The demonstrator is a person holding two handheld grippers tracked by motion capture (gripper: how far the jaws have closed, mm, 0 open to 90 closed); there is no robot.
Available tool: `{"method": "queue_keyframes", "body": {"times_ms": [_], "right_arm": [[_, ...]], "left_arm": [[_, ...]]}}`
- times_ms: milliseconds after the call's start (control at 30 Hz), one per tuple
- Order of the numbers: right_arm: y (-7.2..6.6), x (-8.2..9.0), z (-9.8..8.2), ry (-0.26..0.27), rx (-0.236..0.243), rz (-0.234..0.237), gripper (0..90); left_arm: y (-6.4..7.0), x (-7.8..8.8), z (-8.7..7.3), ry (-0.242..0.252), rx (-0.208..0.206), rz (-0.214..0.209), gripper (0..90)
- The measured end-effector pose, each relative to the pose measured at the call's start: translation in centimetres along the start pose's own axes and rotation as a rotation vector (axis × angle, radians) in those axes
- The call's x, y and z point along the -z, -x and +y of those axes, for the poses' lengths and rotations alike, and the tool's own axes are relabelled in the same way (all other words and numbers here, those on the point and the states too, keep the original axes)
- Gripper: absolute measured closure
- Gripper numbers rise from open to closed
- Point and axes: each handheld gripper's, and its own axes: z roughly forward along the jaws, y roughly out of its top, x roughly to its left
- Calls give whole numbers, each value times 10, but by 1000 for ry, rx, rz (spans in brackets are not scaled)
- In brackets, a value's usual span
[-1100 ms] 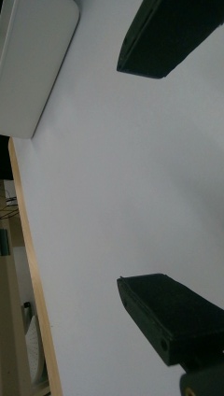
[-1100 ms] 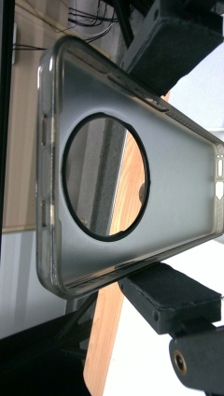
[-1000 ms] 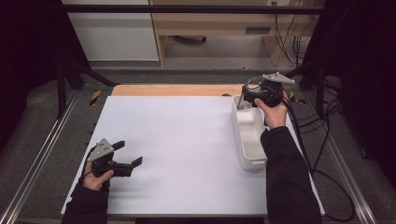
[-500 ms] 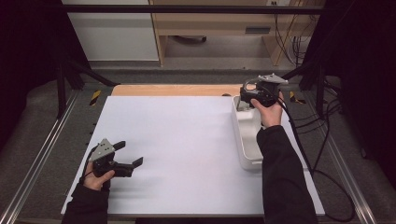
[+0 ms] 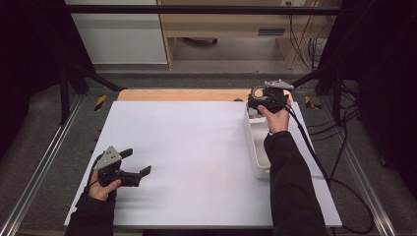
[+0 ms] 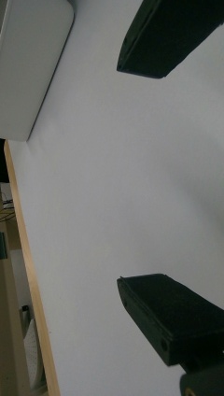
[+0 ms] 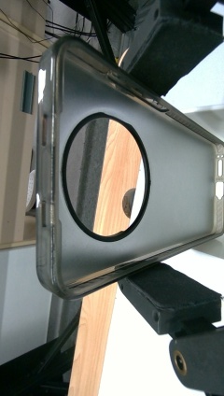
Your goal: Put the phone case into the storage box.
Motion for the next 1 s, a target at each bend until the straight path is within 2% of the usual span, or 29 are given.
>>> {"method": "queue_keyframes", "body": {"times_ms": [500,767,1000], "right_arm": [[3,-16,-11,-36,-17,-39,114],[1,-22,-14,-39,0,-46,114],[1,-26,-16,-48,-11,-48,114]], "left_arm": [[0,-1,0,1,-4,-4,0],[1,-1,0,2,-6,-5,0],[1,-1,0,-2,-7,-4,0]]}}
